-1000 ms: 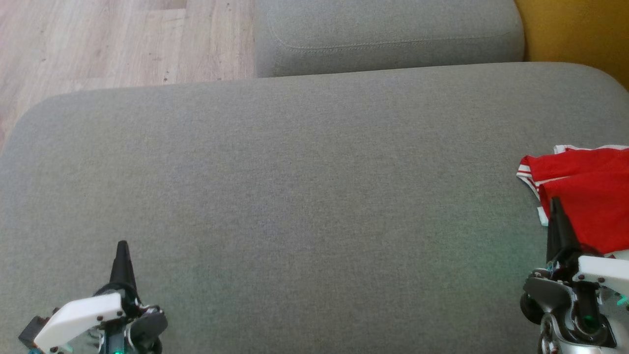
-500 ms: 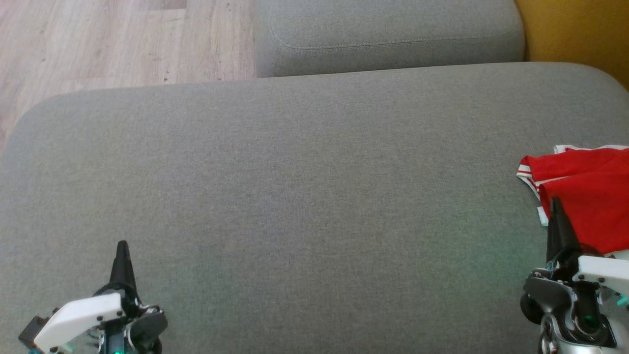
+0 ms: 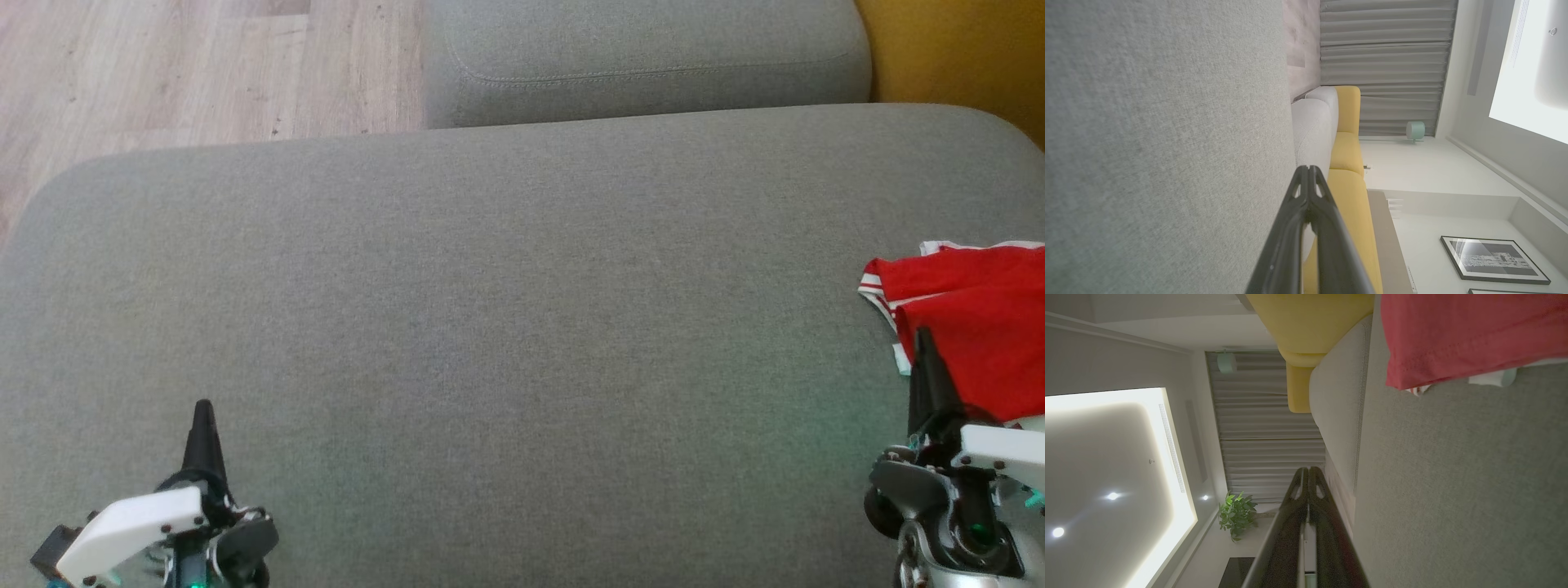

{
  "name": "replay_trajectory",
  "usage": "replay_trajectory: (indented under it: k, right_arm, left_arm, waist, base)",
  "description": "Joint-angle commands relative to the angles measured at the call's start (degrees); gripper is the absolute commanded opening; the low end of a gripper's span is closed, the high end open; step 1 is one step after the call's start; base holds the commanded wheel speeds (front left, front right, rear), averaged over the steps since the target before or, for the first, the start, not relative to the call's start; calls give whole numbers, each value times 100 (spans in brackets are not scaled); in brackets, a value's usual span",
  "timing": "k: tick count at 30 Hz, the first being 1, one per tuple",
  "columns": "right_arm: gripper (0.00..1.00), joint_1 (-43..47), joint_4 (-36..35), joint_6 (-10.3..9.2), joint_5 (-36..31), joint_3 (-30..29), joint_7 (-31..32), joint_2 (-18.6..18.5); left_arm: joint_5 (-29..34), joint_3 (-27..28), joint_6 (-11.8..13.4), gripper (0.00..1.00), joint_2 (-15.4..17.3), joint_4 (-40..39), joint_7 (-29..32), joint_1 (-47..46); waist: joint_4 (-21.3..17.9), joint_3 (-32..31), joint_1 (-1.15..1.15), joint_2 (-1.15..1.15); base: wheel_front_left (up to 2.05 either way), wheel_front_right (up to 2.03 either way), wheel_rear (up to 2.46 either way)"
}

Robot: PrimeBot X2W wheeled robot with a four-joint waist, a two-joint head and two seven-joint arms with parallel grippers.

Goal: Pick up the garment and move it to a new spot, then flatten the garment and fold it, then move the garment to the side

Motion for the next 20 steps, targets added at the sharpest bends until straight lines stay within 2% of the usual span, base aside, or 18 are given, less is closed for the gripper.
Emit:
replay_trajectory:
  k: [1,20]
  right_arm:
    - [0,-106,-224,-4,40,119,34,-34]
    - [0,-106,-224,-4,41,119,34,-34]
  left_arm:
    - [-31,229,-36,0,43,-208,18,-278]
    - [-31,229,-36,0,43,-208,17,-278]
  waist:
    - [0,0,0,0]
    - [0,0,0,0]
  base:
    - [0,0,0]
    - [0,0,0]
